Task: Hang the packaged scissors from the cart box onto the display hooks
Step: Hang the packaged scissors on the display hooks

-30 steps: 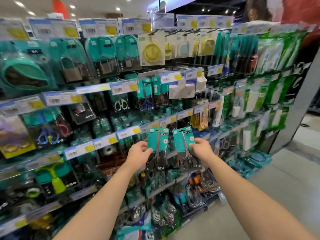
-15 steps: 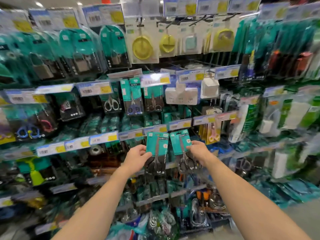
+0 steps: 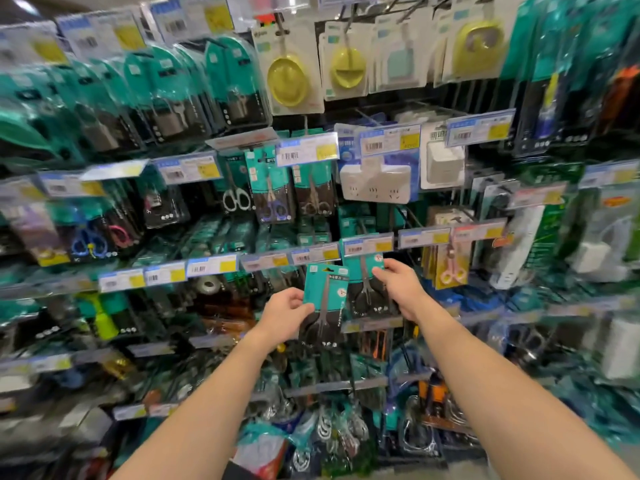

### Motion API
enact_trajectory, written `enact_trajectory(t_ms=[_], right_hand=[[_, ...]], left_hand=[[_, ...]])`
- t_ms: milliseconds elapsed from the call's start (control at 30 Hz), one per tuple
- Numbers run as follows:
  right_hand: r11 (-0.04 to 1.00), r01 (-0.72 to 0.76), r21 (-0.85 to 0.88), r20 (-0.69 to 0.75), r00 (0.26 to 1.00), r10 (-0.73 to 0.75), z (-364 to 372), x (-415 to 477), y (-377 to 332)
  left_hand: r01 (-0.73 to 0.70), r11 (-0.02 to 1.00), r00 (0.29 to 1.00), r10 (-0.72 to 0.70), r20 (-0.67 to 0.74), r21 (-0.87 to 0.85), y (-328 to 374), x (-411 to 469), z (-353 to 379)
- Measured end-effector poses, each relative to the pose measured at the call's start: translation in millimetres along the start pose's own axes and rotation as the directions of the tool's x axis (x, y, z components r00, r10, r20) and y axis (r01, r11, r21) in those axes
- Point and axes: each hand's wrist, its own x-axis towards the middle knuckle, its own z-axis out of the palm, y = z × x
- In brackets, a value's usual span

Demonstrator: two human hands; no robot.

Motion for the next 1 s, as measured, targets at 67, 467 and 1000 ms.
enact_trajectory(t_ms=[67,467,1000], right_hand=[[1.0,-0.008,0.006,-0.017,1.0,0.008,0.8,8.3,5.6],[0.999,0.011,0.04,-0.044,0.999,-0.009,-2.0,1.2,4.2],[0.994,0.104,0.011,-0.062,0.993,-0.104,-1.6,-0.9,-1.1]], left_hand=[[0.0,1.0,1.0,0.0,-0.002,0.0,0.2,1.2,1.2],[0.012,0.999,1.0,-0.012,-0.002,-0.05,-1.4,2.5,11.6],[0.035,0.997,0.999,-0.033,0.039,-0.062,-5.8,2.3,21.2]])
